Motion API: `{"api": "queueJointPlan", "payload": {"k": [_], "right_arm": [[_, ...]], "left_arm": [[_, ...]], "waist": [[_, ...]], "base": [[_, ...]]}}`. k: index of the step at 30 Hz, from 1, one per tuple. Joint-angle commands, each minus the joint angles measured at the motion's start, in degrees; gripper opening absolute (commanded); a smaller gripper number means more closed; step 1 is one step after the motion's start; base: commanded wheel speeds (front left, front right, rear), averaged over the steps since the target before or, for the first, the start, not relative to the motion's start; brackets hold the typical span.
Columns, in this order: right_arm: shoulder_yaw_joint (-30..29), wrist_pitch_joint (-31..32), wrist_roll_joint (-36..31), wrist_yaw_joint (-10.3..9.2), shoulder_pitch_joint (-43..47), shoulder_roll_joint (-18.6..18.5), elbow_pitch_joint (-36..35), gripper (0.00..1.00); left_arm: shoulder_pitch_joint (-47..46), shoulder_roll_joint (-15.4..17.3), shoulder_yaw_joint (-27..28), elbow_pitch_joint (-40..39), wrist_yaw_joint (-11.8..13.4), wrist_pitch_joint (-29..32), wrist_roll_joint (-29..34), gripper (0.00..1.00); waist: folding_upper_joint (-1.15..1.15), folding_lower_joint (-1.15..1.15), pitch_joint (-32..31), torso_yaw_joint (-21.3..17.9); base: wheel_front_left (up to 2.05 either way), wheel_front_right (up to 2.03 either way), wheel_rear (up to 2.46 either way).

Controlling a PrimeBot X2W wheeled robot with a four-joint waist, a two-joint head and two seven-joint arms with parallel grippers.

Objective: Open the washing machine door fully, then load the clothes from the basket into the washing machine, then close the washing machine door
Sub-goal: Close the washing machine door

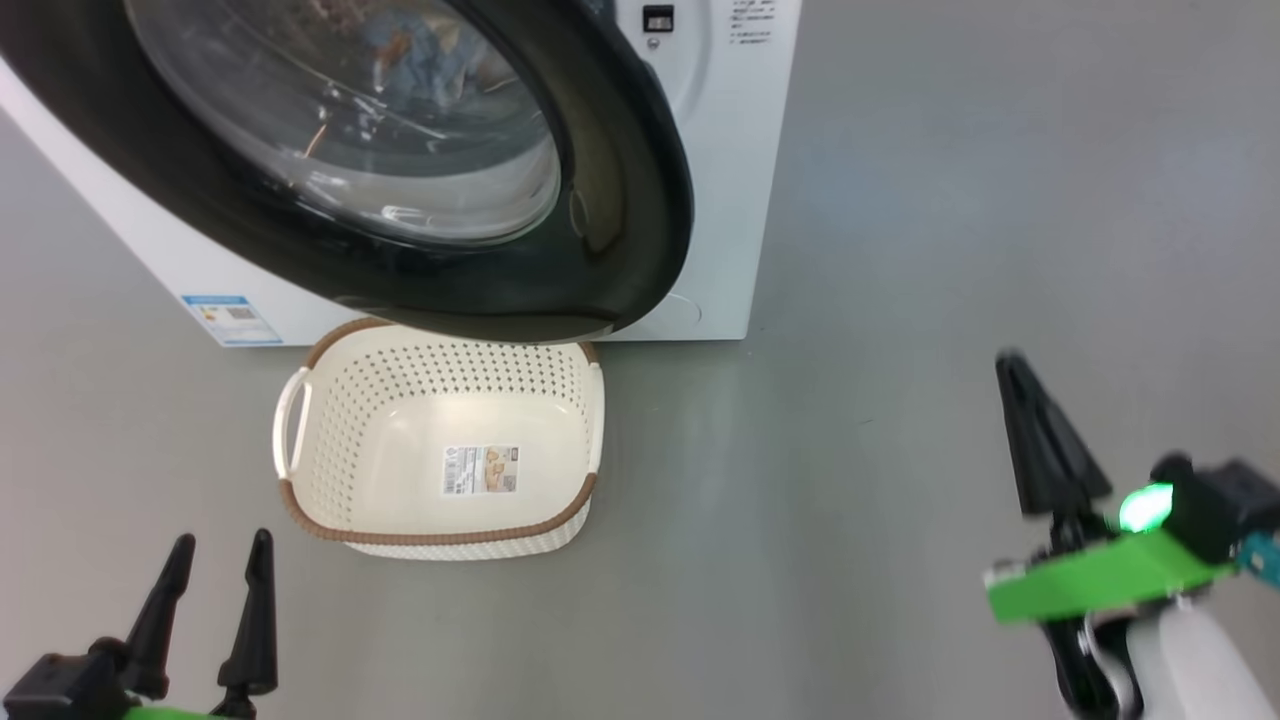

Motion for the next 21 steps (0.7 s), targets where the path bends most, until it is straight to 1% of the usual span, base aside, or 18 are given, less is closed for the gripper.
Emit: {"api": "queueJointPlan", "payload": {"k": [1, 6, 12, 17, 21], "right_arm": [[2.0, -0.3, 0.8, 0.09, -3.6, -0.1, -1.7, 0.0], [5.0, -0.3, 0.9, 0.09, -11.6, 0.8, -1.8, 0.0], [11.5, -0.3, 0.9, 0.09, -20.1, 0.7, 0.7, 0.0], [16.4, -0.3, 1.4, 0.09, -24.5, 0.3, 3.9, 0.0], [18.3, -0.3, 2.1, 0.09, -26.1, 0.2, 6.9, 0.0]], "left_arm": [[-2.9, 1.2, 1.9, -1.6, -0.2, -0.5, -0.2, 1.0], [-4.2, 0.7, 1.2, -2.2, -0.2, -0.5, -0.3, 1.0], [-6.1, -0.2, 0.5, -2.4, -0.2, -0.5, -0.7, 1.0], [-7.0, -1.1, -0.1, -2.4, -0.2, -0.5, -0.9, 1.0], [-7.4, -1.7, -0.8, -2.3, -0.2, -0.5, -1.0, 1.0]], "waist": [[0.0, 0.0, 0.5, 0.7], [0.0, 0.0, 1.5, 2.2], [0.0, 0.0, 2.9, 4.8], [0.0, 0.0, 3.7, 7.1], [0.0, 0.0, 4.2, 8.9]], "base": [[0.0, 0.0, 0.0], [0.0, 0.0, 0.0], [0.0, 0.0, 0.0], [0.0, 0.0, 0.0], [0.0, 0.0, 0.0]]}}
